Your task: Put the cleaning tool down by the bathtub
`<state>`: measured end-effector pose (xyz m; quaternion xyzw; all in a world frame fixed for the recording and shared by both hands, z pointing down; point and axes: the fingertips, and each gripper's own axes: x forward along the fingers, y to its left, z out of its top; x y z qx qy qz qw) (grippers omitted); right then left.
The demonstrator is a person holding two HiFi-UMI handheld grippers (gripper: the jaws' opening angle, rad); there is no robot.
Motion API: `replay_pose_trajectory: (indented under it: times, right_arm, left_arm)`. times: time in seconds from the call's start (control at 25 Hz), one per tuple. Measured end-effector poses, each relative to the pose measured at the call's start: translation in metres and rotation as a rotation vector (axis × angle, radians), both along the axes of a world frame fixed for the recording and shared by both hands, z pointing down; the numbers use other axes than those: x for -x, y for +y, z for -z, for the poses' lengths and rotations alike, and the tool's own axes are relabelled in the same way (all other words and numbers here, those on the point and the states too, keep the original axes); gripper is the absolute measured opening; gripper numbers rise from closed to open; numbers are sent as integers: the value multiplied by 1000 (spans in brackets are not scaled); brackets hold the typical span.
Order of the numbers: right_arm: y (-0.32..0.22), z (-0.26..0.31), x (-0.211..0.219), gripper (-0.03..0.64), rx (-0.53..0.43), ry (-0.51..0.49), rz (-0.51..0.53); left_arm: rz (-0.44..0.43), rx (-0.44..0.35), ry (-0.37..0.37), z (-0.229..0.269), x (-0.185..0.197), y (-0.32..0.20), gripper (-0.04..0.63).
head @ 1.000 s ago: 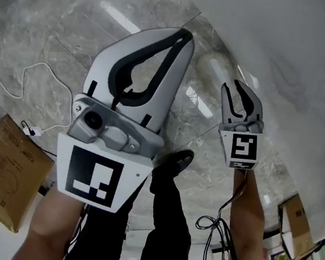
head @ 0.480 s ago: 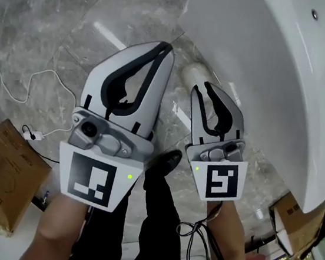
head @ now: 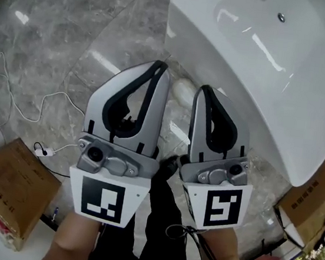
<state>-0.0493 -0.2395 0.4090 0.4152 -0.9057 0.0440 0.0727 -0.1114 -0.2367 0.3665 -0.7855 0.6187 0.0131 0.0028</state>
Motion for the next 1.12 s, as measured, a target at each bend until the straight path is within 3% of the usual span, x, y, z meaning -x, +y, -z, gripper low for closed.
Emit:
replay_pose_trajectory:
  times: [0.28,1.12]
  right_arm:
    - [4,29,-9,12,-35,2,-27]
    - [2,18,-8,12,-34,12,-46]
  left_arm:
    - [-16,-18,2,24,-14,4,14]
    - [-39,-5,14,10,-15,-1,15]
